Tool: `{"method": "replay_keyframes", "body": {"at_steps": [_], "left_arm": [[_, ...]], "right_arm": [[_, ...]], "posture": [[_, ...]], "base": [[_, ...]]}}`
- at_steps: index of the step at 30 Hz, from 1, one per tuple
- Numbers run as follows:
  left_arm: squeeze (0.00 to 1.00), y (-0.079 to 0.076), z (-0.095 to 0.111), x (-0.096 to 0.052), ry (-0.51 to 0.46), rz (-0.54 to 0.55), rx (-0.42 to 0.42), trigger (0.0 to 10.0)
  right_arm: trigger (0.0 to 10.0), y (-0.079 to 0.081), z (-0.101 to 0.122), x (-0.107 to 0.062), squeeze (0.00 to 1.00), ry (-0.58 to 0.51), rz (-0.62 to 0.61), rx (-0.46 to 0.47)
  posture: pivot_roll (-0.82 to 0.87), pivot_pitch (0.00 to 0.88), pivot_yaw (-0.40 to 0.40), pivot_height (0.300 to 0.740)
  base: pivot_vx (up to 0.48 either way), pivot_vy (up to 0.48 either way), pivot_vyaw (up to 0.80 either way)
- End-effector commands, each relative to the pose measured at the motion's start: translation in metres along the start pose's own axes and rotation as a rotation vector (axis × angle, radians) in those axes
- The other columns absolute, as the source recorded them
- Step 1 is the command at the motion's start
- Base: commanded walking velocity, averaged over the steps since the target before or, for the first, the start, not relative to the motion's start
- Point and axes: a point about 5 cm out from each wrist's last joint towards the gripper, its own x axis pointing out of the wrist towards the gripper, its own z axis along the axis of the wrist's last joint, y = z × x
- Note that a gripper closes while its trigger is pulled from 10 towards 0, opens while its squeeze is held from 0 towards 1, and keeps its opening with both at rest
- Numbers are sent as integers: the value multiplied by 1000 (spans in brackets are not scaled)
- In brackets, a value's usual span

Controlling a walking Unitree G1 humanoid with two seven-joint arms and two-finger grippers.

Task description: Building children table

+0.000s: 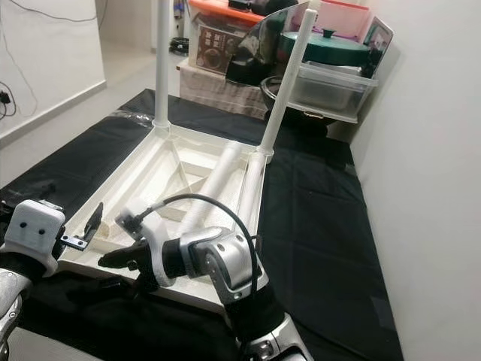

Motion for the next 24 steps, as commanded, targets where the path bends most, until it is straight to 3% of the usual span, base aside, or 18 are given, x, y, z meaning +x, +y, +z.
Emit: {"method": "replay_keyframes", "body": {"at_steps": [1,2,4,5,6,7,8,9,10,11,12,15,18,20,21,24], "left_arm": [[0,-3,0,1,-6,-16,0,10000],[0,-3,0,1,-9,-14,-3,10000],[0,-3,0,1,-9,-14,-3,10000],[0,-3,0,1,-10,-12,-5,10000],[0,-3,0,1,-10,-12,-5,10000],[0,-3,0,0,-10,-10,-7,10000],[0,-3,0,0,-10,-10,-7,10000],[0,-4,-1,-1,-8,-7,-10,10000],[0,-4,-1,-1,-8,-7,-10,10000],[0,-4,-1,-1,-7,-5,-12,10000],[0,-4,-1,-1,-7,-5,-12,10000],[0,-7,-2,-2,-4,-6,-15,10000],[0,-8,-2,-2,-3,-7,-15,10000],[0,-8,-3,-3,1,-10,-9,10000],[0,-8,-3,-3,1,-10,-9,10000],[0,-9,-4,-3,3,-10,-6,10000]], "right_arm": [[10000,-9,13,-11,1000,-72,-65,-32],[10000,-21,22,-17,1000,-134,-158,-52],[10000,-21,22,-17,1000,-134,-158,-52],[10000,-36,31,-25,1000,-191,-282,-76],[10000,-36,31,-25,1000,-191,-282,-76],[10000,-51,37,-34,608,-240,-414,-97],[10000,-51,37,-34,608,-240,-414,-97],[10000,-79,42,-59,0,-271,-707,-163],[10000,-79,42,-59,0,-271,-707,-163],[10000,-91,41,-71,0,-259,-834,-179],[10000,-91,41,-71,0,-259,-834,-179],[10000,-116,26,-106,0,-210,-1110,-199],[10000,-120,23,-113,0,-206,-1150,-200],[10000,-129,13,-141,0,-130,-1278,-251],[10000,-129,13,-141,0,-130,-1278,-251],[10000,-136,7,-166,0,0,-1390,-366]], "posture": [[110,0,-145,740],[110,0,-145,740],[110,0,-145,740],[111,0,-144,740],[111,0,-144,740],[111,0,-145,740],[111,0,-145,740],[111,0,-147,740],[111,0,-147,740],[113,0,-148,740],[113,0,-148,740],[118,0,-148,740],[118,0,-148,740],[115,0,-148,740],[115,0,-148,740],[110,0,-146,740]], "base": [[0,0,0],[0,0,0],[0,0,0],[0,0,0],[0,0,0],[0,0,0],[0,0,0],[0,0,0],[0,0,0],[0,0,0],[0,0,0],[0,0,0],[0,0,0],[0,0,0],[0,0,0],[0,0,0]]}}
